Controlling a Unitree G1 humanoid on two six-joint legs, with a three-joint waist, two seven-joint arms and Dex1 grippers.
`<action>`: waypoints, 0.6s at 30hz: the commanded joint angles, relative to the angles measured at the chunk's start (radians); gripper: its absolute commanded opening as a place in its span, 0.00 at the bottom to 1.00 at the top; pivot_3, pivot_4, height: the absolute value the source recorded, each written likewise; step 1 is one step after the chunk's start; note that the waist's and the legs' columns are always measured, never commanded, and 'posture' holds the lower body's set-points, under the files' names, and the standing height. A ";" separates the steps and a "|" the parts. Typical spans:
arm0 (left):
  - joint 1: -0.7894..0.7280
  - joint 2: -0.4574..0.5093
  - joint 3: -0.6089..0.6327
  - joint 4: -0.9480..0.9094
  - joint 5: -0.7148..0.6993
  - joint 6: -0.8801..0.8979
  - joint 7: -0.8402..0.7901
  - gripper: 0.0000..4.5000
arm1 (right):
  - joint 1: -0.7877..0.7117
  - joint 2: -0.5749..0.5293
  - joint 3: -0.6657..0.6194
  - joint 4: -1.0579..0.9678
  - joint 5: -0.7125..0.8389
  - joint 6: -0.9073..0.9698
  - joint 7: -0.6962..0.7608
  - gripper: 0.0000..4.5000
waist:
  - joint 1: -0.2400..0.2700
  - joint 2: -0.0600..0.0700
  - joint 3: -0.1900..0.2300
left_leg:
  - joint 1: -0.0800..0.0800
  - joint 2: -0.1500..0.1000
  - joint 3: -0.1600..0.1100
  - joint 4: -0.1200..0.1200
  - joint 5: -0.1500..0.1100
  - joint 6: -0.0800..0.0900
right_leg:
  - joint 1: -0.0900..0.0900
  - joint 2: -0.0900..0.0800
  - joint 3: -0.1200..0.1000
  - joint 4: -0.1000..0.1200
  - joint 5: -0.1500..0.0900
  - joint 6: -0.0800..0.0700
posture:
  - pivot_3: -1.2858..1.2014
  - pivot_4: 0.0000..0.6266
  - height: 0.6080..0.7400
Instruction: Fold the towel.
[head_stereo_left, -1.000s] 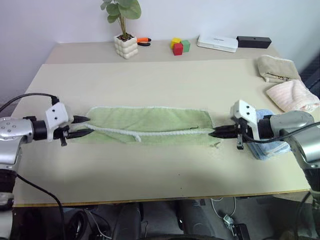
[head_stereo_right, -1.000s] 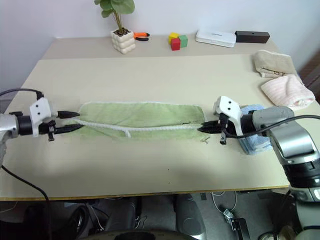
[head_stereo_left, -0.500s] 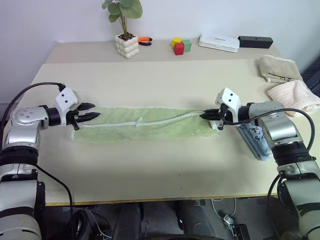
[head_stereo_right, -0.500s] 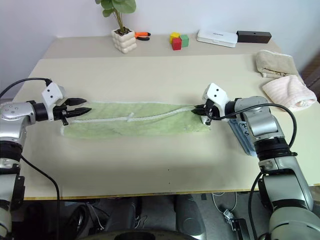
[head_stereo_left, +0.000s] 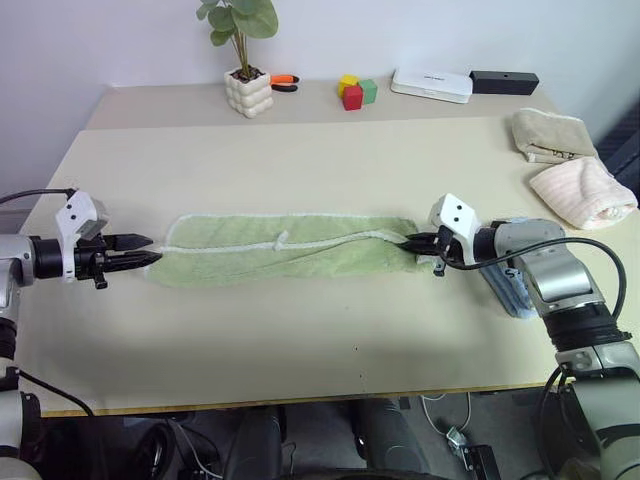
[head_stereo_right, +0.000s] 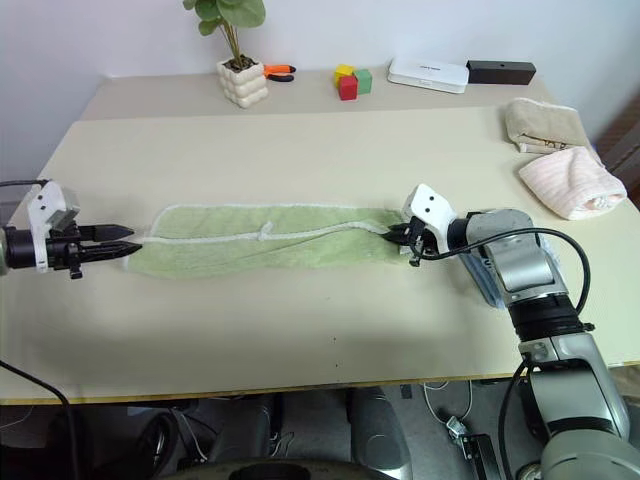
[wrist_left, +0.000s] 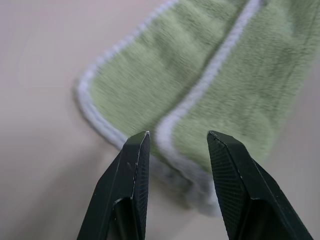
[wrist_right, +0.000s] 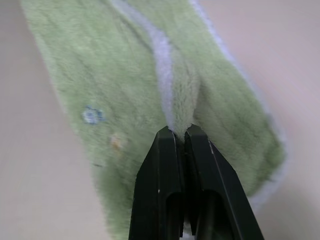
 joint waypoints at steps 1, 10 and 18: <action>0.008 -0.011 0.058 -0.041 -0.060 0.130 0.044 0.60 | 0.012 0.001 -0.023 -0.065 0.010 0.007 -0.014 0.00 | 0.000 0.000 0.000 | 0.000 0.000 0.000 0.000 0.000 0.000 | 0.000 0.000 0.000 0.000 0.000 0.000 | 0.52 0.24 1.00; 0.073 -0.035 0.088 -0.154 -0.148 0.368 0.076 0.99 | 0.035 0.011 -0.024 -0.118 0.017 0.041 -0.031 0.00 | -0.007 0.000 0.000 | 0.000 0.000 0.000 0.000 0.000 0.000 | 0.000 0.000 0.000 0.000 0.000 0.000 | 0.52 0.24 1.00; 0.086 -0.048 0.083 -0.153 -0.168 0.494 0.121 0.99 | 0.040 0.015 -0.023 -0.119 0.014 0.042 -0.048 0.00 | -0.006 0.000 0.000 | 0.000 0.000 0.000 0.000 0.000 0.000 | 0.000 0.000 0.000 0.000 0.000 0.000 | 0.52 0.24 1.00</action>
